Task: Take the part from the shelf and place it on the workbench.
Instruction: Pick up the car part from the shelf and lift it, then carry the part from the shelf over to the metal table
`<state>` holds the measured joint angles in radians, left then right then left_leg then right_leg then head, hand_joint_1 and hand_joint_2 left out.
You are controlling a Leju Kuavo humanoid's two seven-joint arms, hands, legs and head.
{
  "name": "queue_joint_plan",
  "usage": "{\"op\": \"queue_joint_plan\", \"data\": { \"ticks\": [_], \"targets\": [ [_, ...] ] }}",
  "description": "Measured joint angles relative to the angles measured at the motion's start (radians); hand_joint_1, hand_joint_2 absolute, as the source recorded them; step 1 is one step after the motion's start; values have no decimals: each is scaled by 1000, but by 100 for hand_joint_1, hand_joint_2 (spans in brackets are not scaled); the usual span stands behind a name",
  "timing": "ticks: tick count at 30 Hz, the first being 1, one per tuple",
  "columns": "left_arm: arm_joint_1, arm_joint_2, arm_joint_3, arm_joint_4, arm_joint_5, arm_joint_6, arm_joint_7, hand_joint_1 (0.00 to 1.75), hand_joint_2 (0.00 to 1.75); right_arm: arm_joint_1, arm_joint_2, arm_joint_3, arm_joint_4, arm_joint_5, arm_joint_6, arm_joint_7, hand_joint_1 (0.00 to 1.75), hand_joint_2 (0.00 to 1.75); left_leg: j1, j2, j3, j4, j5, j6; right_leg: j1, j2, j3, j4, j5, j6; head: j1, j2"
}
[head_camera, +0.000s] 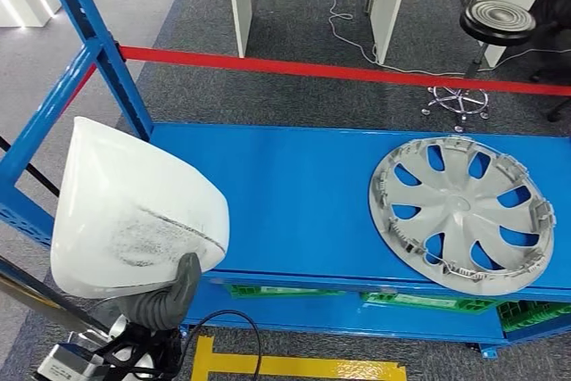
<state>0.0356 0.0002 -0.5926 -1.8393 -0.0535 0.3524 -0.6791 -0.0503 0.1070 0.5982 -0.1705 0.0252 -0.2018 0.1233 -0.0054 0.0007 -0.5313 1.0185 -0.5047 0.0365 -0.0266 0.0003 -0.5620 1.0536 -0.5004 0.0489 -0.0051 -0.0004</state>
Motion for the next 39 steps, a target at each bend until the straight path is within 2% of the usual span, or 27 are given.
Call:
{"op": "queue_joint_plan", "data": {
  "ticks": [3, 5, 6, 8, 9, 10, 11, 12, 13, 15, 16, 19, 20, 21, 23, 24, 25, 26, 27, 29, 31, 32, 34, 35, 36, 37, 39],
  "targets": [
    [0, -3, 0, -2, 10, -11, 0, 175, 175, -1, 0, 0, 0, -2, 23, -24, 0, 0, -3, -1, -9, 13, 1, -12, 2, 5, 8, -21, -3, -15, -4, 0],
    [0, -3, 0, -3, 11, -11, 0, 175, 175, -1, 0, 0, 0, -2, 26, -26, 0, 0, 0, -2, -19, 32, -22, -21, 1, 3, 0, -23, 3, -29, -6, 0],
    [0, -3, 0, -4, 12, -11, 0, 175, 175, -1, 0, -1, 0, -2, 26, -27, 0, 0, 2, -2, -33, 67, -53, -26, 0, 1, -6, -25, 8, -37, -7, 0],
    [0, -3, 0, -5, 14, -13, 0, 175, 175, 0, 0, -1, 0, -4, 29, -29, 0, 0, 5, -2, -73, 185, -134, -33, 3, -2, -21, -24, 18, -48, -10, 0],
    [0, -3, 0, -5, 18, -18, -1, 175, 175, 0, 0, -2, 0, -8, 37, -34, 0, 0, 5, -2, -90, 243, -163, -35, 5, -3, -29, -24, 24, -51, -10, 0],
    [-1, -3, 0, -5, 23, -25, -2, 175, 175, 0, 0, -4, 0, -15, 49, -41, 0, 0, 6, -2, -95, 276, -173, -34, 6, -4, -37, -23, 30, -52, -10, 0],
    [-3, -4, 0, -5, 28, -33, -3, 175, 175, 0, 0, -9, 0, -24, 65, -49, 0, 0, 5, -2, -83, 271, -162, -32, 8, -4, -45, -23, 36, -52, -10, 0],
    [-7, -5, 0, -5, 32, -41, -4, 175, 175, -1, 0, -14, 0, -33, 84, -58, 0, 0, 5, -2, -54, 228, -134, -29, 9, -4, -51, -23, 41, -51, -10, 0],
    [-12, -6, 0, -5, 35, -47, -5, 175, 175, -1, 0, -19, 0, -41, 102, -65, 0, 0, 4, -2, -11, 158, -100, -24, 9, -3, -56, -23, 47, -49, -10, 0],
    [-25, -11, -2, -5, 40, -57, -6, 175, 175, -1, 0, -27, 0, -51, 128, -73, 0, 0, 1, -2, 63, 25, -63, -16, 10, -2, -64, -23, 60, -41, -9, 0],
    [-29, -13, -3, -4, 43, -60, -8, 175, 175, -1, 0, -30, 0, -53, 133, -73, 0, 0, -2, -3, 79, -9, -58, -14, 10, -2, -66, -25, 68, -35, -9, 0],
    [-34, -16, -3, -3, 56, -63, -11, 175, 175, 0, 0, -40, 0, -55, 128, -71, 0, 0, -6, -1, 71, -25, -40, -5, 8, 0, -70, -33, 87, -15, -10, 0],
    [-34, -17, -3, -3, 60, -63, -12, 175, 175, 0, 0, -42, 0, -54, 124, -71, 0, 0, -4, 1, 65, -29, -29, 2, 8, 0, -76, -26, 73, -11, -9, 0],
    [-35, -19, -3, -3, 63, -63, -13, 175, 175, 0, 0, -43, 0, -53, 121, -71, 0, 0, -3, 3, 56, -34, -17, 9, 9, 1, -87, -2, 43, -8, -8, 0],
    [-35, -21, -3, -2, 67, -64, -14, 175, 175, 0, 0, -45, 0, -53, 116, -71, 0, 0, -4, 5, 31, -35, 5, 19, 9, 1, -121, 105, -52, -4, -5, 0],
    [-35, -21, -3, -2, 68, -64, -14, 175, 175, 0, 0, -47, 0, -53, 115, -71, 0, 0, -6, 5, 16, -33, 15, 20, 10, 1, -135, 171, -88, -2, -4, 0],
    [-35, -21, -3, 0, 68, -64, -14, 175, 175, -1, 0, -48, 0, -53, 114, -72, 0, 0, -8, 5, 1, -32, 26, 21, 10, 1, -141, 222, -103, -1, -4, 0],
    [-35, -21, -3, 1, 68, -64, -14, 175, 175, -1, 0, -49, 0, -53, 114, -72, 0, 0, -9, 5, -14, -30, 36, 20, 10, 1, -132, 244, -96, 0, -4, 0],
    [-35, -21, -3, 2, 68, -64, -14, 175, 175, -1, 0, -49, 0, -52, 114, -73, 0, 0, -10, 6, -28, -28, 45, 19, 11, 1, -107, 230, -72, -1, -4, 0],
    [-35, -21, -3, 2, 70, -63, -14, 175, 175, -2, 0, -50, 0, -48, 111, -74, 0, 0, -10, 5, -50, -23, 61, 15, 11, 1, -10, 108, -28, -5, -4, 0],
    [-35, -21, -3, 2, 72, -61, -15, 175, 175, -4, 0, -50, 0, -39, 101, -74, 0, 0, -12, 5, -64, -15, 75, 7, 13, 2, 83, -30, -35, -11, -5, 0],
    [-35, -21, -3, 2, 73, -60, -15, 175, 175, -4, 0, -50, 0, -36, 94, -72, 0, 0, -13, 5, -68, -12, 82, 2, 15, 4, 102, -64, -46, -13, -5, 0],
    [-34, -21, -3, 2, 74, -59, -16, 175, 175, -3, 0, -50, 0, -32, 81, -67, 0, 0, -12, 5, -76, -8, 93, -8, 16, 3, 99, -80, -44, -25, -4, 0],
    [-33, -21, -3, 2, 74, -57, -16, 175, 175, -3, 0, -50, 1, -31, 77, -66, 0, 0, -11, 4, -82, -1, 82, -14, 14, 0, 89, -81, -36, -35, -4, 0],
    [-32, -20, -3, 2, 74, -56, -16, 175, 175, -2, 0, -50, 1, -31, 75, -66, 0, 0, -9, 2, -90, 20, 53, -20, 13, -3, 77, -83, -27, -45, -5, 0],
    [-31, -19, -3, 2, 75, -55, -16, 175, 175, -2, 1, -50, 1, -31, 75, -69, 0, 0, -6, 1, -100, 58, 7, -26, 11, -6, 65, -84, -16, -52, -6, 0],
    [-29, -18, -3, 3, 77, -58, -16, 175, 175, -2, 1, -50, 1, -32, 81, -79, 0, 0, 0, 1, -121, 174, -91, -35, 12, -9, 42, -82, 6, -57, -10, 0]
  ]
}}
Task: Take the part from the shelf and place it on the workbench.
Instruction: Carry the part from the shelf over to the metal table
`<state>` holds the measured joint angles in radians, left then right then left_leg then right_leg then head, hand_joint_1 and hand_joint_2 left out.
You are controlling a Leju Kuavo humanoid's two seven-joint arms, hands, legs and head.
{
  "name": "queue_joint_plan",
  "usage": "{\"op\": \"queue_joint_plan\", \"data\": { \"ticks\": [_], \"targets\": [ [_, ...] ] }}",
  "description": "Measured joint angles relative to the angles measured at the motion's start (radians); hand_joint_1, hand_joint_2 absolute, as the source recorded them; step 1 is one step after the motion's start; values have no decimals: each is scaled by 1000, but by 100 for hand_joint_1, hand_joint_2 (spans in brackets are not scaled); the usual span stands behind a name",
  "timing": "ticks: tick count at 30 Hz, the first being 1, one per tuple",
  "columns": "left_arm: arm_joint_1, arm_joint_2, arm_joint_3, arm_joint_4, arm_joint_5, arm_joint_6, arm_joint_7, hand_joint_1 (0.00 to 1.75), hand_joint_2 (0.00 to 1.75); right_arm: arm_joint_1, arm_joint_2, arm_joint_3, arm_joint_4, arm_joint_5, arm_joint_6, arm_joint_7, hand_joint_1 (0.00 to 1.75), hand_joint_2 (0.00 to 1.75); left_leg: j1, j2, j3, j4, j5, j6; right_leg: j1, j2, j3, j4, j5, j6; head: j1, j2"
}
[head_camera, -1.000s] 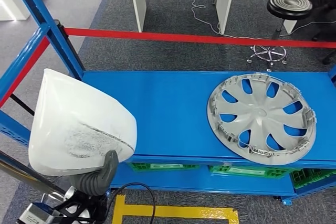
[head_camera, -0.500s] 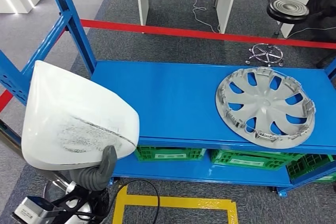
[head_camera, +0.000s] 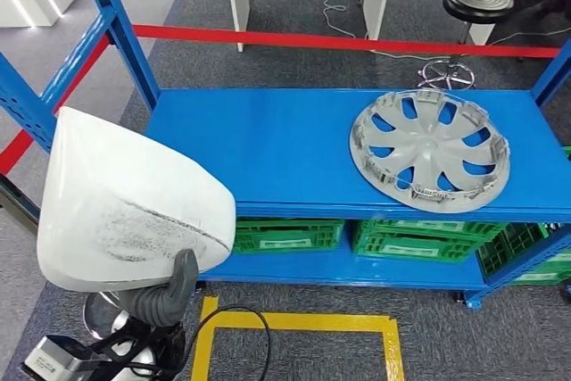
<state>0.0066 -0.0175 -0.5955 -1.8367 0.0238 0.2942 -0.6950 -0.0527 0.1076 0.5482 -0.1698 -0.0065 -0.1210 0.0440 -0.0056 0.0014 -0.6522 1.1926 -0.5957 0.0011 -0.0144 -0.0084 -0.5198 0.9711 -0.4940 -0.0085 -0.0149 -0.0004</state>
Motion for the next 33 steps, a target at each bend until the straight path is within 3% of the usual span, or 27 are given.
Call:
{"op": "queue_joint_plan", "data": {
  "ticks": [1, 2, 3, 5, 7, 9, 11, 12, 13, 15, 16, 17, 18, 19, 20, 22, 23, 24, 26, 27, 28, 30, 31, 32, 33],
  "targets": [
    [0, 1, 0, 0, 2, -2, 0, 175, 175, 0, 0, 0, 0, -1, 5, -5, 0, 0, 2, 0, -4, 53, -21, -3, 0, -1, -13, 2, 12, 1, 0, 0],
    [0, 1, 0, 0, 5, -5, 0, 175, 175, 0, 0, 0, 0, -2, 10, -9, 0, 0, 5, 0, 2, 82, -15, -6, 0, -1, -28, 6, 23, 2, -1, 0],
    [0, 2, 0, 1, 7, -7, 0, 175, 175, 0, 0, 0, 0, -2, 16, -11, 0, 0, 7, 0, 23, 76, 11, -7, 0, -2, -46, 12, 33, 4, 0, 0],
    [-2, 2, 0, 1, 10, -12, 0, 175, 175, 0, 0, 0, 0, -4, 25, -13, 0, 0, 11, 0, 103, -28, 62, -7, 0, -2, -79, 26, 48, 11, -1, 0],
    [-6, 1, 0, 1, 13, -19, 0, 175, 175, 0, 0, 0, 0, -6, 31, -16, 0, 0, 9, -1, 180, -156, 57, -1, 1, -1, -99, 37, 61, 22, 0, 0],
    [-8, 0, 0, 1, 16, -24, 0, 175, 175, -1, 0, 0, 0, -8, 34, -22, 0, 0, 4, -3, 200, -204, 41, 11, 1, -1, -107, 37, 80, 35, 0, 0],
    [-9, -1, 0, 2, 18, -24, 0, 175, 175, 0, 0, 0, 0, -7, 33, -30, 0, 0, 3, -1, 184, -209, 57, 27, -1, 1, -116, 36, 85, 47, 1, 0],
    [-10, -2, 0, 2, 19, -24, 0, 175, 175, 1, 0, 0, 1, -5, 32, -34, 0, 0, 4, 1, 172, -212, 69, 36, -2, 3, -126, 49, 63, 51, 2, 0],
    [-11, -3, 0, 2, 19, -24, 0, 175, 175, 1, 0, 0, 1, -3, 31, -37, 0, 0, 5, 2, 159, -214, 83, 44, -3, 5, -139, 81, 21, 53, 4, 0],
    [-11, -4, 0, 2, 19, -25, 1, 175, 175, 1, -1, 0, 0, 0, 28, -43, 0, 0, 0, 4, 127, -213, 109, 53, -3, 7, -169, 200, -83, 57, 8, 0],
    [-11, -4, 0, 3, 19, -25, 1, 175, 175, 1, -1, 0, 0, 1, 28, -45, 0, 0, -3, 4, 109, -212, 123, 55, -3, 7, -178, 264, -111, 58, 9, 0],
    [-11, -4, 0, 4, 20, -25, 1, 175, 175, 0, -1, 0, 0, 2, 27, -47, 0, 0, -7, 5, 92, -210, 136, 56, -3, 7, -176, 309, -113, 58, 9, 0],
    [-11, -4, 0, 5, 20, -25, 1, 175, 175, 0, -1, 0, 0, 2, 27, -47, 0, 0, -9, 5, 74, -207, 148, 56, -2, 7, -162, 323, -91, 56, 9, 0],
    [-11, -4, 0, 6, 20, -25, 1, 175, 175, 0, -1, 0, 0, 2, 27, -47, 0, 0, -11, 4, 56, -205, 160, 55, -2, 7, -130, 302, -60, 53, 9, 0],
    [-11, -4, 0, 6, 20, -25, 1, 175, 175, 0, -1, 0, 0, 2, 27, -47, 0, 0, -13, 4, 42, -202, 172, 54, -1, 7, -81, 247, -37, 49, 9, 0],
    [-11, -4, 0, 7, 19, -25, 1, 175, 175, -3, -1, 0, 0, 2, 27, -49, 0, 0, -16, 3, 21, -196, 193, 47, 3, 7, 42, 83, -48, 40, 9, 0],
    [-12, -4, 0, 7, 19, -25, 1, 175, 175, -4, -1, 0, 0, 0, 26, -51, 0, 0, -17, 3, 17, -195, 203, 43, 5, 8, 81, 20, -65, 37, 8, 0],
    [-12, -5, 0, 7, 19, -25, 1, 175, 175, -5, -1, 0, 0, -3, 24, -54, 0, 0, -16, 4, 14, -195, 213, 38, 9, 9, 100, -16, -77, 33, 8, 0],
    [-12, -4, 0, 7, 18, -25, 1, 175, 175, -4, 0, 0, 0, -8, 23, -61, 0, 0, -12, 4, 7, -196, 224, 28, 10, 7, 85, -25, -65, 22, 9, 0],
    [-11, -4, 0, 7, 18, -25, 1, 175, 175, -4, 0, 0, 0, -9, 23, -62, 0, 0, -10, 2, 0, -184, 203, 22, 9, 4, 74, -25, -54, 14, 8, 0],
    [-11, -3, 0, 7, 18, -25, 1, 175, 175, -3, 0, 0, 0, -8, 23, -63, 0, 0, -8, 1, -10, -155, 162, 16, 7, 1, 60, -26, -40, 7, 6, 0],
    [-11, -2, 0, 8, 18, -25, 1, 175, 175, -2, 0, 0, 0, -5, 22, -65, 0, 0, -2, 0, -30, -42, 45, 5, 7, -3, 32, -24, -14, -1, 1, 0],
    [-11, -1, 0, 8, 17, -25, 2, 175, 175, -1, 0, 0, 0, -3, 21, -65, 0, 0, 0, 0, -36, 25, 7, 1, 7, -5, 18, -22, -1, -1, -1, 0],
    [-11, -1, 0, 9, 17, -25, 2, 175, 175, -1, 0, 0, 0, -3, 19, -64, 0, 0, 2, 0, -34, 75, -3, -2, 8, -5, 2, -19, 12, -1, 0, 0],
    [-11, 0, 0, 10, 17, -25, 3, 175, 175, 0, 0, 0, 0, -4, 16, -63, 0, 0, 4, 0, -20, 97, 10, -3, 8, -6, -17, -14, 24, 1, -1, 0]
  ]
}}
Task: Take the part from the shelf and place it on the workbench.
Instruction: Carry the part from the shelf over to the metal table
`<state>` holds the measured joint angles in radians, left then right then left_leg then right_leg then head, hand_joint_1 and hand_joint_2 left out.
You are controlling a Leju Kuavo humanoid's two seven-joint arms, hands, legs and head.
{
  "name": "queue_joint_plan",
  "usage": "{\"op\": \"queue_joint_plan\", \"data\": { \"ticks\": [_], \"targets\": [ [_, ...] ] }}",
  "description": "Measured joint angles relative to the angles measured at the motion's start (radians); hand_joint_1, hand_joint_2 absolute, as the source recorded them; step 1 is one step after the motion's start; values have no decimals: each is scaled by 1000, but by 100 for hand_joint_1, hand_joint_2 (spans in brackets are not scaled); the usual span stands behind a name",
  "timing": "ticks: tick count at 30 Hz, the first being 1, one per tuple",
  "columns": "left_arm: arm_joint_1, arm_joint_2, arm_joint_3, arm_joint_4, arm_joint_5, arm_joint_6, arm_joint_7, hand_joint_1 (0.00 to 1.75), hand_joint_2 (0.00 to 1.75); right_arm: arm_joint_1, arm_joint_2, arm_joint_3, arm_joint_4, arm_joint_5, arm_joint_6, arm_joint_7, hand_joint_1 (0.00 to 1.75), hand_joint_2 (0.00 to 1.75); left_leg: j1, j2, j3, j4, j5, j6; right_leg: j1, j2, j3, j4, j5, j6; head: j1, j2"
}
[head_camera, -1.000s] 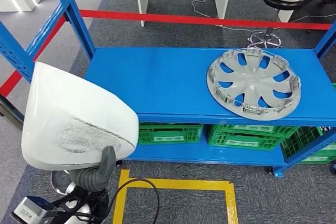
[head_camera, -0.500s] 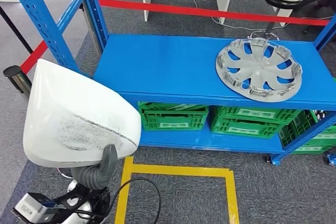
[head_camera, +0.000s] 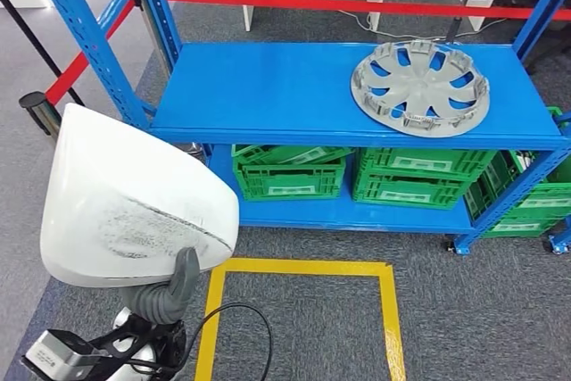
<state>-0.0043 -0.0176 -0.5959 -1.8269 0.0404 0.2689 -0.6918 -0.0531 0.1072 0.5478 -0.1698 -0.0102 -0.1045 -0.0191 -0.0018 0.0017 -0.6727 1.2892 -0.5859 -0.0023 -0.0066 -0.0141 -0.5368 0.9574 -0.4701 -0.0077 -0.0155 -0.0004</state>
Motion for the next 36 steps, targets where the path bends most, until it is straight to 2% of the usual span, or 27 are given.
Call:
{"op": "queue_joint_plan", "data": {
  "ticks": [1, 2, 3, 4, 5, 6, 8, 9, 10, 11, 13, 14, 15, 16, 19, 20, 23, 25, 26, 28, 29, 30, 31, 32, 34, 35, 36],
  "targets": [
    [0, 0, 0, 0, -1, 0, 1, 175, 175, 0, 0, 0, 0, -1, -2, 1, 0, 0, 1, 0, 29, -16, 27, -1, 0, 0, -20, 7, 10, 2, 0, 0],
    [0, 1, 0, 1, -1, 0, 1, 175, 175, 0, 0, 0, 0, -2, -3, 1, 0, 0, 2, 0, 74, -66, 54, 0, -1, 0, -38, 15, 19, 5, 0, 0],
    [-1, 0, 0, 1, -2, 0, 1, 175, 175, 0, 0, 0, 0, -2, -3, 1, 0, 0, 2, 0, 128, -140, 63, 1, 0, 0, -54, 23, 25, 9, 0, 0],
    [-2, 0, 0, 1, -3, 0, 1, 175, 175, 0, 0, 0, 0, -2, -4, 2, 0, 0, 2, -1, 179, -217, 58, 5, 1, 1, -66, 31, 30, 13, 0, 0],
    [-2, 0, 0, 1, -4, 0, 1, 175, 175, 0, 0, 0, 0, -2, -4, 3, 0, 0, 0, -1, 214, -274, 45, 9, 2, 1, -74, 37, 36, 19, 0, 0],
    [-2, 0, 0, 1, -6, 1, 1, 175, 175, 0, 0, 0, 0, -1, -5, 3, 0, 0, -2, -1, 232, -308, 32, 13, 3, 1, -80, 41, 42, 25, 1, 0],
    [-1, -1, 0, 1, -11, 5, 0, 175, 175, 1, 0, 0, 0, 4, -13, 0, 0, 0, -3, -1, 227, -322, 36, 26, 0, 1, -87, 42, 54, 38, 1, 0],
    [-1, -1, 0, 1, -14, 8, 0, 175, 175, 1, 0, 0, 0, 11, -20, -2, 0, 0, -3, 0, 221, -323, 44, 34, -2, 3, -95, 51, 46, 44, 2, 0],
    [-1, -1, 0, 1, -16, 12, 0, 175, 175, 1, 0, 2, 0, 23, -31, -4, 0, 0, -2, 1, 214, -324, 54, 41, -4, 5, -108, 76, 24, 49, 3, 0],
    [-1, -1, 0, 1, -18, 16, -1, 175, 175, 1, 0, 4, 0, 35, -47, -6, 0, 0, -2, 3, 205, -324, 63, 47, -5, 8, -130, 127, -14, 52, 5, 0],
    [1, -1, 0, 1, -20, 28, -1, 175, 175, 2, -1, 9, 0, 52, -108, -15, 0, 0, -5, 4, 184, -323, 80, 52, -5, 10, -179, 265, -96, 57, 7, 0],
    [5, -1, 0, 1, -21, 34, -1, 175, 175, 2, -1, 10, 0, 52, -143, -23, 0, 0, -6, 4, 174, -322, 88, 52, -5, 10, -191, 317, -120, 58, 7, 0],
    [10, -1, 0, 1, -22, 41, -1, 175, 175, 3, -1, 10, 0, 47, -169, -32, 0, 0, -7, 4, 165, -321, 94, 51, -5, 10, -183, 330, -123, 58, 7, 0],
    [15, -1, 0, 0, -23, 46, -1, 175, 175, 4, -1, 10, 0, 40, -180, -39, 0, 0, -8, 4, 158, -319, 99, 50, -5, 10, -152, 298, -109, 57, 7, 0],
    [23, 0, 1, -2, -26, 56, -2, 175, 175, 2, -1, 9, 0, 25, -164, -47, 0, 0, -11, 4, 143, -307, 105, 44, -4, 11, -8, 85, -51, 49, 7, 0],
    [23, 0, 1, -3, -27, 57, -3, 175, 175, 2, -1, 8, 0, 22, -157, -48, 0, 0, -12, 4, 137, -302, 106, 40, -3, 12, 18, 43, -47, 45, 6, 0],
    [26, 0, 2, -4, -29, 58, -3, 175, 175, 5, -1, 8, 0, 17, -144, -51, 0, 0, -13, 3, 126, -294, 112, 25, -2, 12, 22, 26, -43, 29, 6, 0],
    [28, 0, 2, -6, -29, 58, -3, 175, 175, 6, -1, 8, 0, 17, -144, -51, 0, 0, -11, 2, 113, -265, 87, 14, -5, 10, 17, 23, -34, 16, 4, 0],
    [29, 1, 2, -6, -29, 58, -3, 175, 175, 6, -1, 8, 0, 18, -146, -51, 0, 0, -10, 1, 96, -222, 56, 9, -6, 9, 13, 22, -31, 10, 3, 0],
    [30, 2, 2, -7, -29, 58, -3, 175, 175, 6, -1, 7, 0, 20, -152, -51, 0, 0, -6, 1, 45, -88, -19, 0, -4, 8, 4, 23, -25, 4, 1, 0],
    [32, 3, 2, -7, -29, 58, -3, 175, 175, 7, -1, 7, 0, 19, -155, -51, 0, 0, -4, 1, 23, -28, -43, -3, -4, 7, 0, 23, -23, 3, 1, 0],
    [33, 4, 2, -7, -29, 58, -3, 175, 175, 7, -1, 6, 0, 16, -156, -51, 0, 0, -3, 1, 15, 2, -50, -4, -3, 7, -3, 25, -22, 3, 1, 0],
    [34, 5, 2, -7, -29, 58, -3, 175, 175, 8, -1, 4, 0, 13, -156, -51, 0, 0, -2, 1, 24, -7, -35, -3, -3, 7, -5, 26, -21, 3, 1, 0],
    [35, 6, 2, -7, -29, 58, -3, 175, 175, 8, -1, 3, 0, 10, -155, -51, 0, 0, -2, 1, 50, -54, -4, -1, -2, 7, -6, 28, -20, 3, 1, 0],
    [35, 6, 2, -8, -29, 58, -3, 175, 175, 8, -1, 0, 0, 2, -150, -51, 0, 0, -3, 1, 119, -194, 65, 7, -1, 8, -6, 31, -20, 6, 1, 0],
    [35, 6, 2, -8, -29, 58, -3, 175, 175, 7, -1, -2, 0, -2, -148, -51, 0, 0, -4, 1, 142, -247, 84, 12, 1, 8, -9, 33, -19, 9, 1, 0],
    [35, 6, 2, -9, -29, 58, -3, 175, 175, 6, -1, -4, 0, -4, -146, -51, 0, 0, -6, 1, 153, -277, 88, 16, 2, 8, -15, 36, -17, 13, 1, 0]
  ]
}}
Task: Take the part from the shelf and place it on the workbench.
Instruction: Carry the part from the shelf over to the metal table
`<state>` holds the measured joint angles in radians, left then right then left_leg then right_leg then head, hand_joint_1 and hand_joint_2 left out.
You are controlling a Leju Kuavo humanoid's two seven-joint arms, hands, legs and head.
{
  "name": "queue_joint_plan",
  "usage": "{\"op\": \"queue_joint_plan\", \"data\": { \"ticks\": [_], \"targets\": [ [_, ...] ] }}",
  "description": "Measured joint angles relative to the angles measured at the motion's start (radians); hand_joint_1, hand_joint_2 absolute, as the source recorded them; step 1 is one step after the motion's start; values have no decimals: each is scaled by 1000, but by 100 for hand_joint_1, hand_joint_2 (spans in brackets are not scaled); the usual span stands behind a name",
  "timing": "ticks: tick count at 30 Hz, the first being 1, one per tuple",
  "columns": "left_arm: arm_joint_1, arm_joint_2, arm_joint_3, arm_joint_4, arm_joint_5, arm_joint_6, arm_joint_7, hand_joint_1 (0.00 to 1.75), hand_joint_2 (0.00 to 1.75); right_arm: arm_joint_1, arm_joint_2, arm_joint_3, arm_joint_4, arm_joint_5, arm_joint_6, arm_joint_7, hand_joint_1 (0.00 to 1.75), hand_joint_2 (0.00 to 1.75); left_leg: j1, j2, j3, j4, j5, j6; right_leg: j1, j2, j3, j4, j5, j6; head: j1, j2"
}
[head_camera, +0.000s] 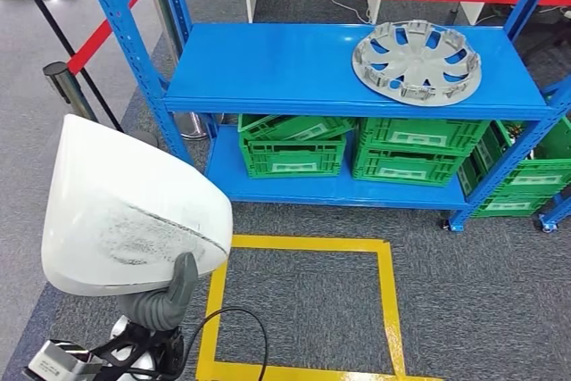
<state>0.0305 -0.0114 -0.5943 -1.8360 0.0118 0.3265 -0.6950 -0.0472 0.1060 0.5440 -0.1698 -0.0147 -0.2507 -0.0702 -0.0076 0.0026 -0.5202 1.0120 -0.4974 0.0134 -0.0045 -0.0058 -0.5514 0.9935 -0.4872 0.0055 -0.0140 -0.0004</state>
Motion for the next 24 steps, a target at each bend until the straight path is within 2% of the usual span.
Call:
{"op": "queue_joint_plan", "data": {
  "ticks": [2, 4, 5, 6, 8, 9, 10, 11, 13, 14, 15, 18, 20, 21, 23, 24],
  "targets": [
    [2, 0, 0, -1, 0, 0, 0, 175, 175, 0, 0, -4, 0, -2, 1, 0, 0, 0, -1, -1, -4, -14, -4, 6, 2, -2, -11, 4, 5, 10, 0, 0],
    [3, -1, 1, -2, 0, 1, 0, 175, 175, 0, 0, -9, 0, -4, 1, 2, 0, 0, 4, -1, -6, -21, 1, 14, 1, -1, -26, 20, -9, 20, 1, 0],
    [3, -2, 1, -3, 0, 1, 0, 175, 175, 1, 0, -11, 0, -5, 1, 4, 0, 0, 6, 0, -7, -25, 5, 19, 0, 1, -41, 50, -30, 24, 2, 0],
    [3, -2, 1, -3, 0, 1, 0, 175, 175, 1, 0, -12, 0, -5, 1, 5, 0, 0, 7, 1, -8, -26, 7, 23, -1, 2, -66, 102, -61, 28, 2, 0],
    [4, -3, 1, -3, 0, 1, 0, 175, 175, 2, 0, -13, 0, -5, 0, 7, 0, 0, 6, 2, -12, -26, 10, 27, -4, 3, -123, 234, -120, 36, 3, 0],
    [5, -3, 1, -3, 0, 1, 0, 175, 175, 3, 0, -13, 0, -3, -2, 9, 0, 0, 6, 2, -13, -25, 10, 28, -5, 3, -141, 278, -132, 38, 3, 0],
    [5, -3, 1, -3, 0, 1, 0, 175, 175, 4, 0, -14, 0, -1, -4, 12, 0, 0, 6, 2, -14, -24, 10, 28, -6, 3, -141, 284, -124, 39, 3, 0],
    [6, -3, 1, -3, 0, 1, 0, 175, 175, 5, 0, -14, 0, 1, -7, 14, 0, 0, 6, 1, -13, -22, 10, 27, -7, 3, -122, 251, -98, 40, 3, 0],
    [6, -4, 1, -4, 0, 2, 0, 175, 175, 4, 0, -15, 0, -2, -15, 17, 0, 0, 6, 0, -13, -18, 8, 22, -9, 3, -52, 119, -37, 41, 3, 0],
    [6, -4, 1, -4, 0, 3, 0, 175, 175, 3, 0, -17, 0, -6, -18, 18, 0, 0, 4, 0, -16, -13, 6, 18, -10, 4, -23, 62, -21, 39, 3, 0],
    [6, -5, 1, -5, 0, 4, 0, 175, 175, 2, 0, -18, 0, -8, -19, 18, 0, 0, 1, -1, -20, -8, 6, 14, -10, 5, -5, 27, -15, 35, 2, 0],
    [7, -5, 0, -7, 0, 7, 0, 175, 175, 4, 0, -20, 0, -8, -19, 20, 0, 0, 0, -1, -29, 1, 5, 2, -8, 6, -3, 16, -17, 20, 2, 0],
    [7, -5, 0, -10, 0, 10, 0, 175, 175, 6, 0, -20, 0, -8, -19, 22, 0, 0, 2, -1, -42, 35, -24, -7, -10, 4, -3, 14, -14, 10, -1, 0],
    [7, -5, 0, -10, 0, 12, 0, 175, 175, 6, 0, -20, 0, -8, -19, 22, 0, 0, 3, -1, -61, 82, -54, -11, -11, 3, -4, 13, -13, 5, -2, 0],
    [9, -5, 0, -11, 0, 14, 0, 175, 175, 5, 0, -20, 0, -10, -18, 21, 0, 0, 4, -1, -117, 215, -118, -16, -8, 2, -6, 13, -12, -1, -4, 0],
    [10, -5, 0, -11, 0, 15, 0, 175, 175, 5, 0, -21, 0, -13, -18, 21, 0, 0, 4, -1, -138, 267, -135, -16, -7, 2, -7, 13, -11, -2, -4, 0]
  ]
}}
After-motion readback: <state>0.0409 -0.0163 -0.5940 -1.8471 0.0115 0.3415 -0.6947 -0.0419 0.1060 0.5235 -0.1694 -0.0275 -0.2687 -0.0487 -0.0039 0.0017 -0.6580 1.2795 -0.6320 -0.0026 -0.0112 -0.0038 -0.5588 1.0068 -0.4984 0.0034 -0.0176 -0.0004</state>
